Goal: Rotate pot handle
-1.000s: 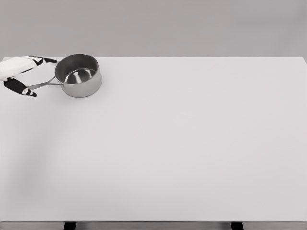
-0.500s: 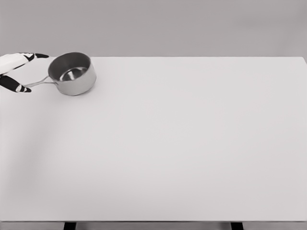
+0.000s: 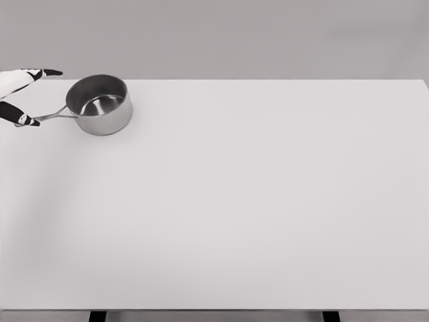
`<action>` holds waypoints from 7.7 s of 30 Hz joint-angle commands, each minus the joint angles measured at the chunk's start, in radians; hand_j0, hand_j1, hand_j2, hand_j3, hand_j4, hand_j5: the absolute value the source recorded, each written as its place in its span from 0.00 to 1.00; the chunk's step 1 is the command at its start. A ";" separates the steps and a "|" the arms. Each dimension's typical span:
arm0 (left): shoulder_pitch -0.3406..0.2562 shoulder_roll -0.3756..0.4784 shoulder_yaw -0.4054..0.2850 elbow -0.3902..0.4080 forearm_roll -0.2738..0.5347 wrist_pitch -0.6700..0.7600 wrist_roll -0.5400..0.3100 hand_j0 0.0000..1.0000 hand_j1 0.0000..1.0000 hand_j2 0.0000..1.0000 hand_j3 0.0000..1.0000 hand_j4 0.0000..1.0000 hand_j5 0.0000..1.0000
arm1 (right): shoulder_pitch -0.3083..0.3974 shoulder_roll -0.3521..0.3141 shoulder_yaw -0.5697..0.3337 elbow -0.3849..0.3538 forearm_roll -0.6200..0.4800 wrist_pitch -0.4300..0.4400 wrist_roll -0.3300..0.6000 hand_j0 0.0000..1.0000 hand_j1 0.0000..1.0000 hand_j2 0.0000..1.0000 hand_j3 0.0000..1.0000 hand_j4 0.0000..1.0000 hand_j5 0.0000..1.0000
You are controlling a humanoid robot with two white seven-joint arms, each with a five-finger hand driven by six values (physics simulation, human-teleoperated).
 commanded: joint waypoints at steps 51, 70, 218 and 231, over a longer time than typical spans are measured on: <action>-0.014 -0.009 0.039 0.027 0.033 0.002 -0.001 1.00 1.00 1.00 1.00 1.00 1.00 | 0.000 0.000 0.000 0.000 0.000 0.000 0.000 1.00 1.00 1.00 1.00 1.00 1.00; 0.028 0.034 -0.037 -0.079 0.075 0.002 -0.001 1.00 1.00 1.00 1.00 1.00 1.00 | 0.000 0.000 0.000 0.000 0.000 0.000 0.000 1.00 1.00 1.00 1.00 1.00 1.00; -0.055 -0.139 0.046 0.254 0.001 0.002 0.094 1.00 1.00 1.00 1.00 1.00 1.00 | 0.000 0.000 0.000 0.000 0.000 0.000 0.002 1.00 1.00 1.00 1.00 1.00 1.00; -0.104 -0.165 0.051 0.337 0.001 0.002 0.106 1.00 1.00 1.00 1.00 1.00 1.00 | 0.000 0.000 0.000 0.000 0.000 0.000 0.000 1.00 1.00 1.00 1.00 1.00 1.00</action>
